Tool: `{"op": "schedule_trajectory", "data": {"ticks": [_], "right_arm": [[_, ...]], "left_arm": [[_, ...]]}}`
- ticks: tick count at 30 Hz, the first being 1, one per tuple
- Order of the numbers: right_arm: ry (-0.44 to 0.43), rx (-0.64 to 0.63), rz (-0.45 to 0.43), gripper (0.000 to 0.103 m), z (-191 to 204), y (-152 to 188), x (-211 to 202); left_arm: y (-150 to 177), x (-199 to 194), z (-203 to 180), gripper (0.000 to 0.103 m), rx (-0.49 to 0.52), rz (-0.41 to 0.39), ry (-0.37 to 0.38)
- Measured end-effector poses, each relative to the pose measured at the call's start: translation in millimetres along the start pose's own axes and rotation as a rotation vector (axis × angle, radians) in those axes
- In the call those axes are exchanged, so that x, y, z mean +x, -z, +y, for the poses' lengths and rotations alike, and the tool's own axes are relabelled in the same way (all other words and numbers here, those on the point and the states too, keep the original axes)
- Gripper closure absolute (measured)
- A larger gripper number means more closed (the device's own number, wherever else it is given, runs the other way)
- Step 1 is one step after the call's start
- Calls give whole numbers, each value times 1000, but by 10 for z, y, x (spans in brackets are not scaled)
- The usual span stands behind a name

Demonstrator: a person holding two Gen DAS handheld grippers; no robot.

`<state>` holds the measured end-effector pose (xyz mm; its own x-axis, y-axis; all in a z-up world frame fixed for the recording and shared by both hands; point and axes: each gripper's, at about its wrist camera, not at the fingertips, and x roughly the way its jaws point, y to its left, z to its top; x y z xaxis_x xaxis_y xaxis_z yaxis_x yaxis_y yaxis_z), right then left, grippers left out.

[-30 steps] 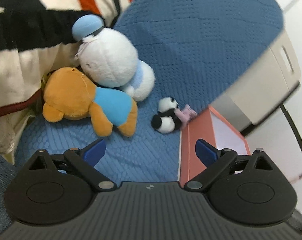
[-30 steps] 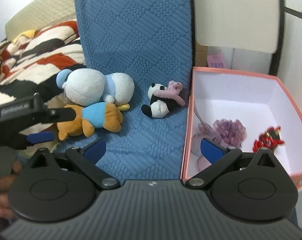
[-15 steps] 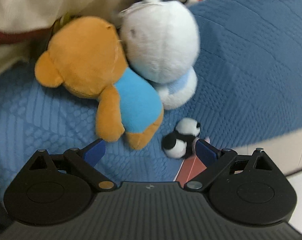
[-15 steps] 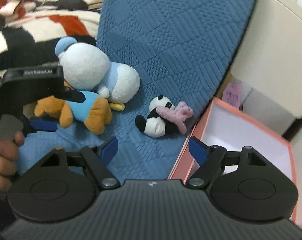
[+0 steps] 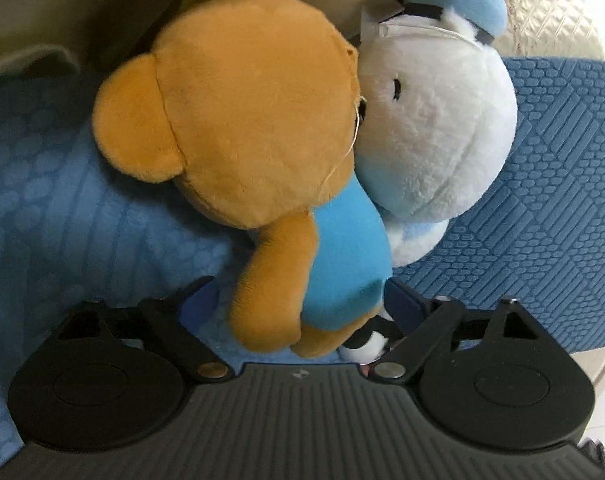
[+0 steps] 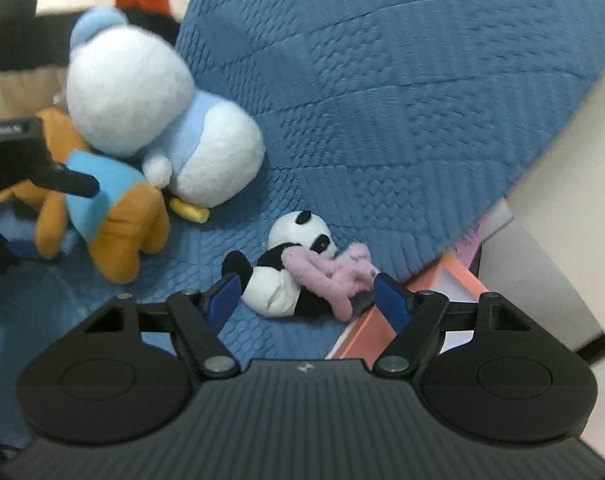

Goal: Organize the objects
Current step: 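Grasp the orange bear with left tool while right tool grasps the pink bunny, then lift the orange bear with left tool while right tool lifts the pink bunny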

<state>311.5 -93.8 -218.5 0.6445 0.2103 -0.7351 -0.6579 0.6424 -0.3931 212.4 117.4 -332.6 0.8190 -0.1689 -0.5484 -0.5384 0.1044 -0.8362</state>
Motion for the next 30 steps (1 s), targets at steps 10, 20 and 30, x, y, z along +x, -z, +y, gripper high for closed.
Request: {"op": "schedule_trajectory", "data": {"ticks": [10, 20, 30], "right_arm": [[68, -179, 89, 67, 114, -153, 597], [113, -194, 122, 86, 272, -97, 578], [77, 31, 50, 89, 176, -107, -29]], "left_arm": [[30, 217, 5, 31, -65, 0, 104], [38, 135, -224, 53, 9, -9, 85], [271, -348, -712, 57, 241, 6, -45]]}}
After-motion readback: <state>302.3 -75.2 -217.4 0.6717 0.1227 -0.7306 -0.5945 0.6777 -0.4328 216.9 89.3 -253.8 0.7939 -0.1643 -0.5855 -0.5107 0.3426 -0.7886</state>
